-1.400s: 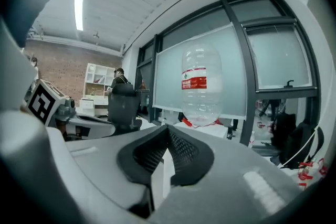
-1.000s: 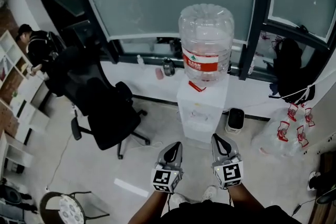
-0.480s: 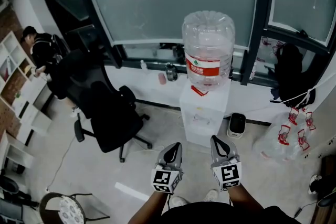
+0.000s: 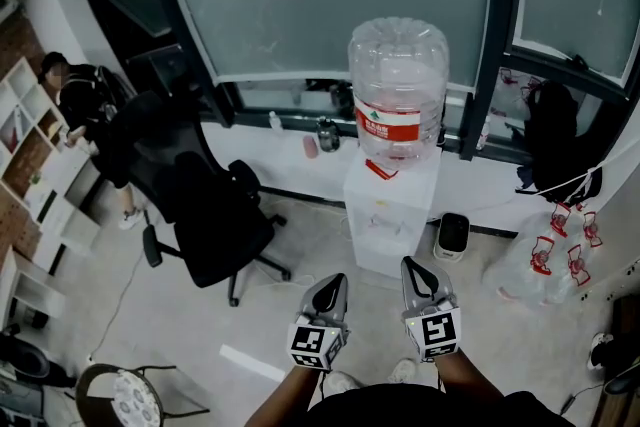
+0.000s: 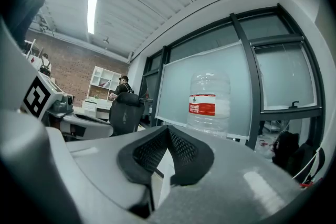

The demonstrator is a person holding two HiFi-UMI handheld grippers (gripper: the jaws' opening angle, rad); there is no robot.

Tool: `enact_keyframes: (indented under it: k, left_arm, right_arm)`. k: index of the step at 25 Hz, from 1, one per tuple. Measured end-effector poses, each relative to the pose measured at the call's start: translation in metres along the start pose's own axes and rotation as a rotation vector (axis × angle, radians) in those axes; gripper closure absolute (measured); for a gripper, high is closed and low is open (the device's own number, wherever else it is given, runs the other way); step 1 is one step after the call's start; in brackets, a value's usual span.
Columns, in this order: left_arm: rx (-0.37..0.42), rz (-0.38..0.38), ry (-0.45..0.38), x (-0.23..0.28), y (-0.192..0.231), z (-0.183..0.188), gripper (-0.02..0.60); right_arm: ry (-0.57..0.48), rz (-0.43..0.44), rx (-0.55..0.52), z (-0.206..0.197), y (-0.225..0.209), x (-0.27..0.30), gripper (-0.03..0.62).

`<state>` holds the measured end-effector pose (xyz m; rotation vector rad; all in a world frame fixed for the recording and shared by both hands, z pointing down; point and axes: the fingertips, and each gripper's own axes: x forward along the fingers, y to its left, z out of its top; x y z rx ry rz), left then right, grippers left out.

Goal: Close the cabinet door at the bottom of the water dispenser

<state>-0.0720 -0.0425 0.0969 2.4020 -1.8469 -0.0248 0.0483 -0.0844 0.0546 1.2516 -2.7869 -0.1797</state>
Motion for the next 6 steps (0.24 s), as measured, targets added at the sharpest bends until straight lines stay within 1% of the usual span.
enact_keyframes:
  k: [2,6]
  left_arm:
    - [-0.03,-0.002,0.004,-0.0027,-0.0001,0.0017,0.565]
    - [-0.007,0.016,-0.034,-0.0066,0.006,0.0058,0.565]
  right_arm:
    - [-0.006,-0.003,-0.007,0.0018,0.0002,-0.0009,0.592]
    - [0.004,-0.007,-0.008,0.0004,-0.0005,-0.0037,0.592]
